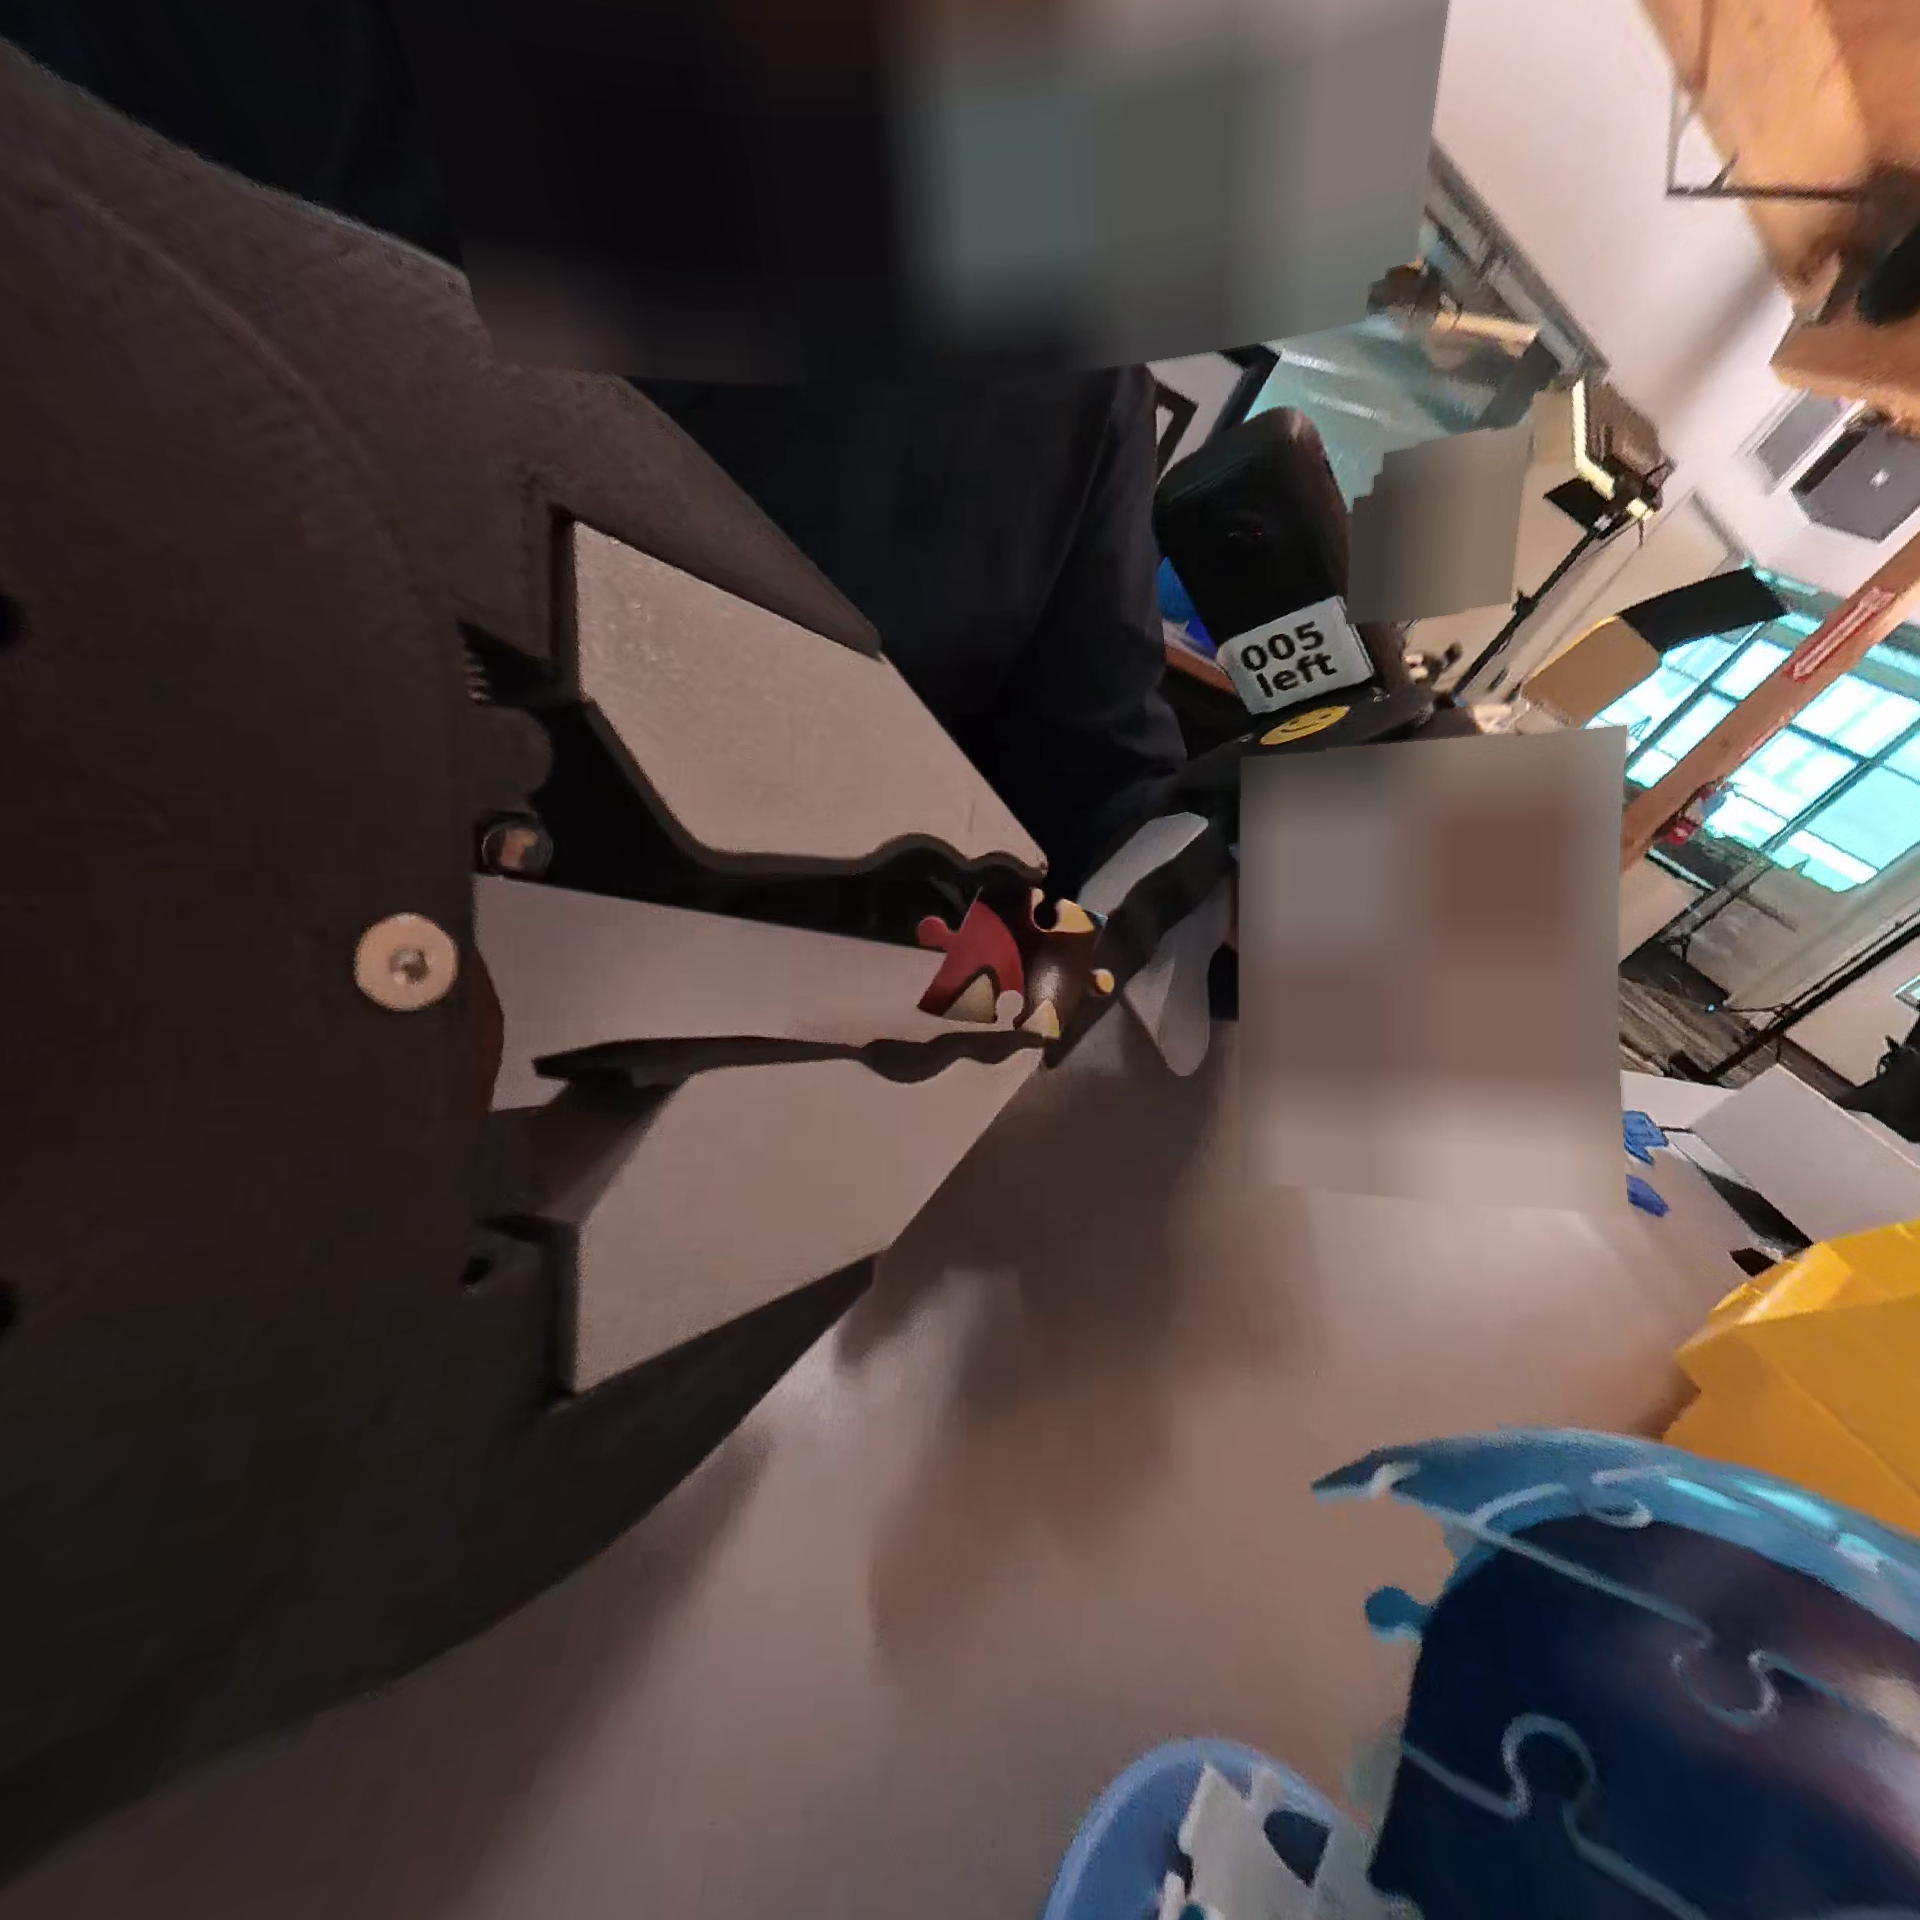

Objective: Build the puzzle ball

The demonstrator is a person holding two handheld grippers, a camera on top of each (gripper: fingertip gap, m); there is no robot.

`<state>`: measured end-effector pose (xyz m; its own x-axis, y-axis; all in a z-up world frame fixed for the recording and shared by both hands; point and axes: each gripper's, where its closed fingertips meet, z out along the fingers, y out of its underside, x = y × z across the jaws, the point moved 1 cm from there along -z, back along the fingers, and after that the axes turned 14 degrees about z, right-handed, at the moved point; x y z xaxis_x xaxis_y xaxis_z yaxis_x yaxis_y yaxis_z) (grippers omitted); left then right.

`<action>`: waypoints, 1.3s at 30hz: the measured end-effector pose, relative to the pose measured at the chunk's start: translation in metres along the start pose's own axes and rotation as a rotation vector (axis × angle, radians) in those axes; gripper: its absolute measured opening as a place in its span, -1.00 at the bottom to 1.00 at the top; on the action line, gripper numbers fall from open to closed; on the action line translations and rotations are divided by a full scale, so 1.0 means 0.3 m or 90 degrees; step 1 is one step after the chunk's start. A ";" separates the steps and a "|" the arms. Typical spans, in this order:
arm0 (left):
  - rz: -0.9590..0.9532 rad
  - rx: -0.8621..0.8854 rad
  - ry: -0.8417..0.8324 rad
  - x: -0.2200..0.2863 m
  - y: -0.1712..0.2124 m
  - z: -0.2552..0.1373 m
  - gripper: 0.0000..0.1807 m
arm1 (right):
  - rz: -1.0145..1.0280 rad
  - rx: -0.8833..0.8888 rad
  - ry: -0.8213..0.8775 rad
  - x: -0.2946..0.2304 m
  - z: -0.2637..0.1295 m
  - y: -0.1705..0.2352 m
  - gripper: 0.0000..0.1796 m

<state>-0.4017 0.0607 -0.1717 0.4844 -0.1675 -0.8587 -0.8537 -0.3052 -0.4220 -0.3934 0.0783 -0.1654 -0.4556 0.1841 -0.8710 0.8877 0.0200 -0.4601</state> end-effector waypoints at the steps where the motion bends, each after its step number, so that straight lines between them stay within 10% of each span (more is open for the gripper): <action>1: -0.013 0.009 0.009 0.002 -0.004 0.004 -0.57 | 0.015 -0.005 -0.011 0.001 -0.001 0.005 -0.73; 13: -0.259 0.140 0.120 -0.004 -0.085 0.032 -1.00 | 0.172 0.004 -0.131 0.038 -0.022 -0.004 -0.72; 18: -0.529 0.094 0.171 -0.013 -0.036 0.073 -1.00 | 0.201 0.055 -0.160 0.058 -0.071 -0.052 -1.00; 24: -0.801 0.170 0.172 -0.084 -0.003 0.029 -1.00 | 0.078 0.115 -0.051 0.048 -0.141 -0.085 -0.79; 39: -0.857 0.151 0.163 -0.003 -0.018 0.051 -1.00 | -0.141 0.085 0.141 0.022 -0.070 -0.049 -1.00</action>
<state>-0.4005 0.0769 -0.1733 0.9500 -0.0477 0.3085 0.2927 -0.2070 -0.9335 -0.4081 0.1000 -0.1608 -0.5975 0.3995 -0.6953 0.7455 -0.0426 -0.6651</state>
